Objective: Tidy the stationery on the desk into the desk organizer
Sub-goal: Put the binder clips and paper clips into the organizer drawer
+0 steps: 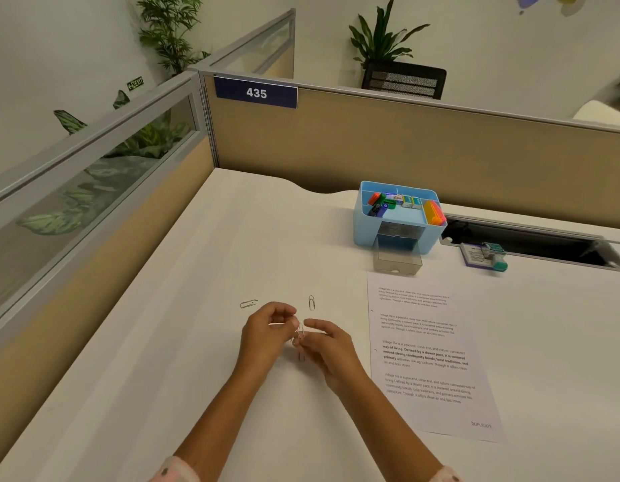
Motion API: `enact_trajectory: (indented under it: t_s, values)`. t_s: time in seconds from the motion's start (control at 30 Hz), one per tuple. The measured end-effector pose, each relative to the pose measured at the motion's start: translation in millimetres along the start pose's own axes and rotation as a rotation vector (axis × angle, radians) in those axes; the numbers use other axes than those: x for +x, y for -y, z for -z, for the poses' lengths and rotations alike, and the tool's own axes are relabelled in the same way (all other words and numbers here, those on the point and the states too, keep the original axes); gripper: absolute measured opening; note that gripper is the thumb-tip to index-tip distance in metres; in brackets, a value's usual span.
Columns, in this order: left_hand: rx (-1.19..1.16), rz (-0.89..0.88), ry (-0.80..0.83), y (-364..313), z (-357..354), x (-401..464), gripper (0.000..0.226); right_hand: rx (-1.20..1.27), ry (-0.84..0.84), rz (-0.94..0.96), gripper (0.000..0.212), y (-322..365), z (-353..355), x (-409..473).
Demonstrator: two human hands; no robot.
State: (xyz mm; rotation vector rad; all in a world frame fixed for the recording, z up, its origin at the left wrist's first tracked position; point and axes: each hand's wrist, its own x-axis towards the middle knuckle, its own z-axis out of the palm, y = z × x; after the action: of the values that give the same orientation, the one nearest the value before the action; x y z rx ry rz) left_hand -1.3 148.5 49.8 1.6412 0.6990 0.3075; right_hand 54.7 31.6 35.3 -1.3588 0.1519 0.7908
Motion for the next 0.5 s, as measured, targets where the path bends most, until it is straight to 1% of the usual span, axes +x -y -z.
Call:
enact_trajectory:
  t_s: [0.1, 0.2, 0.27, 0.33, 0.4, 0.43, 0.5]
  values:
    - [0.074, -0.062, -0.028, -2.0, -12.7, -2.6, 0.021, 0.136, 0.047, -0.078, 0.019, 1.3, 0.8, -3.8]
    - [0.164, -0.145, -0.004, -2.8, -21.5, -4.2, 0.022, 0.344, 0.017, -0.128, 0.012, 2.3, 4.5, 0.2]
    - [0.192, -0.213, 0.010, -4.1, -20.8, -2.6, 0.021, 0.422, 0.011, -0.140, 0.010, 5.4, 7.4, 3.6]
    - [0.230, -0.292, -0.011, -3.1, -13.3, 2.7, 0.018, 0.418, -0.023, -0.132, 0.010, 11.1, 11.2, 8.4]
    - [0.334, -0.349, -0.038, 2.8, -0.4, 12.4, 0.016, 0.399, -0.086, -0.101, 0.013, 20.5, 17.8, 15.0]
    - [0.418, -0.358, -0.027, 7.8, 7.6, 17.8, 0.017, 0.383, -0.112, -0.078, 0.011, 27.3, 22.6, 18.4]
    - [0.608, -0.344, 0.056, 19.6, 24.5, 27.2, 0.020, 0.330, -0.151, -0.018, 0.008, 45.9, 35.4, 26.1]
